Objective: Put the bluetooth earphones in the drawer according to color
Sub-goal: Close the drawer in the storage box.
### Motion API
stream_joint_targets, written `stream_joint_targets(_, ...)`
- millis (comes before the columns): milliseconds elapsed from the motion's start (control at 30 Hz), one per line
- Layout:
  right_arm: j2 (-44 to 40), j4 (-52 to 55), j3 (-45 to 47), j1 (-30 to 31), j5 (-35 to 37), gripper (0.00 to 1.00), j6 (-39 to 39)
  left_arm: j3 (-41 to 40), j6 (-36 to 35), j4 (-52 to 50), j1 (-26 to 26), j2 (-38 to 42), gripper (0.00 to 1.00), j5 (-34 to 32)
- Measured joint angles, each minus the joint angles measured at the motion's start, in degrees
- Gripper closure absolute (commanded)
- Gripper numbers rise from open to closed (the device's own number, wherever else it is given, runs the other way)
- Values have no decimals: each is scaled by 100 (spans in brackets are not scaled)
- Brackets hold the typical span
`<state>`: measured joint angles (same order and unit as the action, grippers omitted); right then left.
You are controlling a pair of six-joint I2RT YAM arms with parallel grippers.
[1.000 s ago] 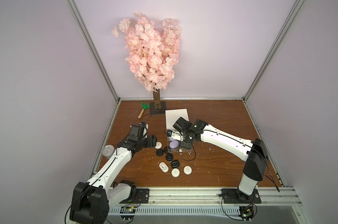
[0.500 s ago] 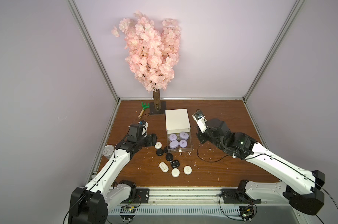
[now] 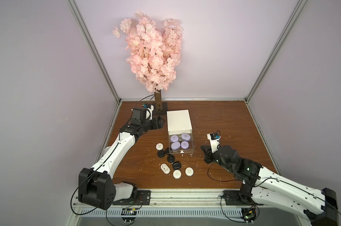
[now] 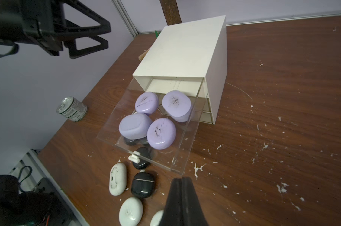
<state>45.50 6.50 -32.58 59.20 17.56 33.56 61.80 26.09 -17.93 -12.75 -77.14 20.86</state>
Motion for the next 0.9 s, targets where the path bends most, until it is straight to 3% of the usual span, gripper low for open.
stream_joint_targets(300, 55, -546, 254, 811, 302, 100, 599, 50, 256, 267, -96, -835, 16, 133)
stream_joint_targets(733, 219, -664, 256, 1482, 826, 100, 990, 57, 391, 616, -214, -968, 26, 391)
stream_joint_targets(900, 699, -911, 256, 1897, 1075, 100, 1049, 68, 393, 619, -227, -1108, 28, 404)
